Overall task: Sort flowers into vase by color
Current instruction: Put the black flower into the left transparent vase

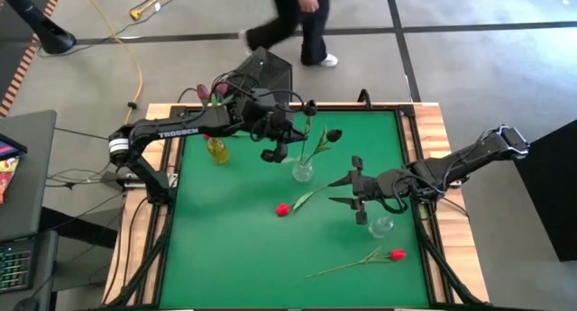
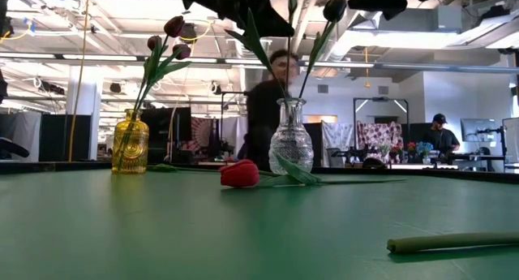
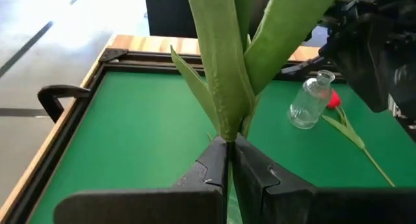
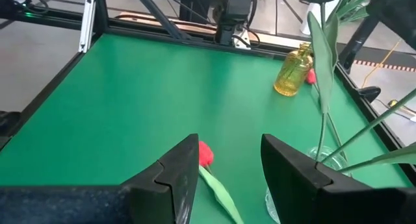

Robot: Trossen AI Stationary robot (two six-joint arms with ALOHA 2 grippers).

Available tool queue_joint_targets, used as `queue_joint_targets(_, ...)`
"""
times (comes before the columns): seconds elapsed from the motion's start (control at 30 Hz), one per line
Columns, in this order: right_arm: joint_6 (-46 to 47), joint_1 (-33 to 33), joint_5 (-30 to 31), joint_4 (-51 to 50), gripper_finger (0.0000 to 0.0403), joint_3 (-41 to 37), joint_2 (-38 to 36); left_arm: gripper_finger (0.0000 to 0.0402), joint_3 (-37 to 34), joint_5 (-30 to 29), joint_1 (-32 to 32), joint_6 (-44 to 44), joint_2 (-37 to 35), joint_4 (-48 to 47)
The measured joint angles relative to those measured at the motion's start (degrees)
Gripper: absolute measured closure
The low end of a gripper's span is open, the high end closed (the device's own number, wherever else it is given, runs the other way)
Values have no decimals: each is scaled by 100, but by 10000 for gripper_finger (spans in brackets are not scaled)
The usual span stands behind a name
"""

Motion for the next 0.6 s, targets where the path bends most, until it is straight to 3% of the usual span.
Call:
queue_joint_targets(0.23,9,-1,1,1,212,0,0,401,0,238,-2,-16,-2,-159)
queue_joint_targets(0.43,59,-1,2,2,212,0,0,401,6,365,146,795,-2,-192)
queue_joint_targets(0.6,201,-1,2,3,212,0,0,401,68,633,389,466,-4,254)
